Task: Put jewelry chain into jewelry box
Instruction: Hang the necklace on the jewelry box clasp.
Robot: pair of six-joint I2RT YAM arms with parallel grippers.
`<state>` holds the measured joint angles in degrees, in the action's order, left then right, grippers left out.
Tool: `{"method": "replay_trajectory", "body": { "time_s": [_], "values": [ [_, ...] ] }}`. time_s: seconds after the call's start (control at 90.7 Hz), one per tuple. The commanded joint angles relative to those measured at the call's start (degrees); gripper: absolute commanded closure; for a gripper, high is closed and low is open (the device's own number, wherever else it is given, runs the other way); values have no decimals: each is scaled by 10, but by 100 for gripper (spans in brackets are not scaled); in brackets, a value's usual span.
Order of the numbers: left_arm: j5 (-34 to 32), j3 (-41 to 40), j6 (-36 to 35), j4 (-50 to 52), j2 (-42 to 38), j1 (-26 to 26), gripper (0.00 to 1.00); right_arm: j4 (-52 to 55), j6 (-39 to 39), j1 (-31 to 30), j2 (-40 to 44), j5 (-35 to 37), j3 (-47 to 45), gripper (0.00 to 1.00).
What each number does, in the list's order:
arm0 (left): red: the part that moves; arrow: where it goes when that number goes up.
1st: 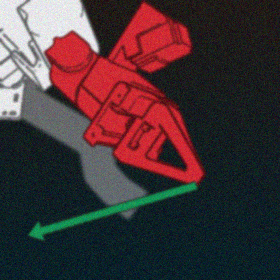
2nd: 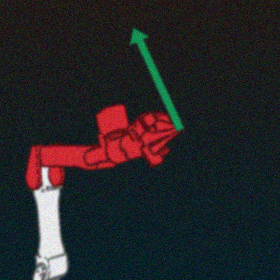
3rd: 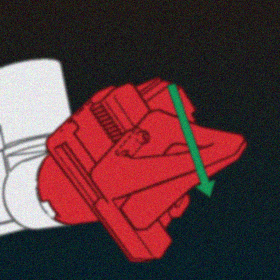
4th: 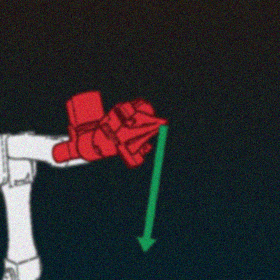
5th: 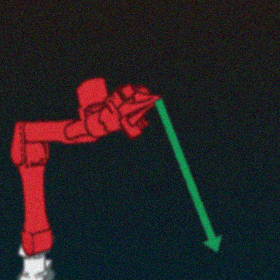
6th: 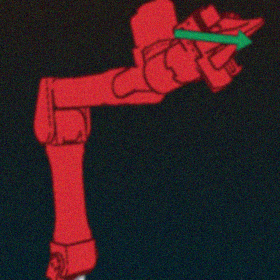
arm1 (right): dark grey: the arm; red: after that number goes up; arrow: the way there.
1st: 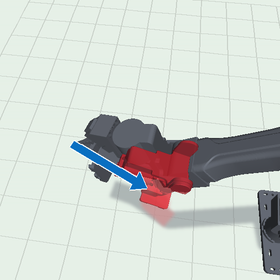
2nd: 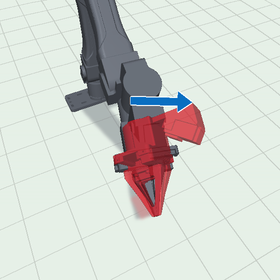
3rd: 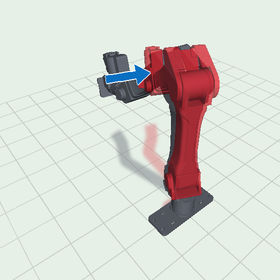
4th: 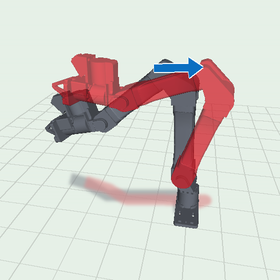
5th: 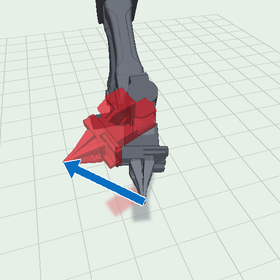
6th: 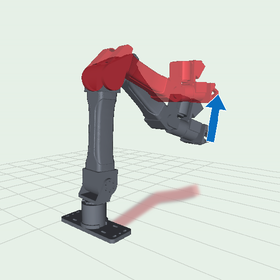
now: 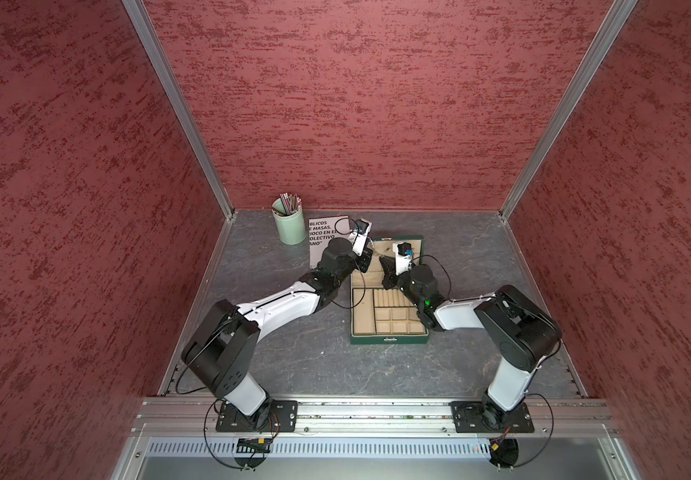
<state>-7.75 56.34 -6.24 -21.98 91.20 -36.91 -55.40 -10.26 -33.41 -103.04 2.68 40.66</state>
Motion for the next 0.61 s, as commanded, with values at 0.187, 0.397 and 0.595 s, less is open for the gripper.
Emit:
{"method": "replay_trajectory", "body": {
  "time_s": [0.187,0.397,0.595],
  "values": [
    [-11,-27,12,5,-4,0,100,14,-16,4,-15,8,18,100],
    [-24,-26,10,7,-3,-5,100,14,-27,5,-11,12,20,100],
    [-32,7,-10,19,0,-4,100,8,-52,5,-8,30,19,100]
  ]
}}
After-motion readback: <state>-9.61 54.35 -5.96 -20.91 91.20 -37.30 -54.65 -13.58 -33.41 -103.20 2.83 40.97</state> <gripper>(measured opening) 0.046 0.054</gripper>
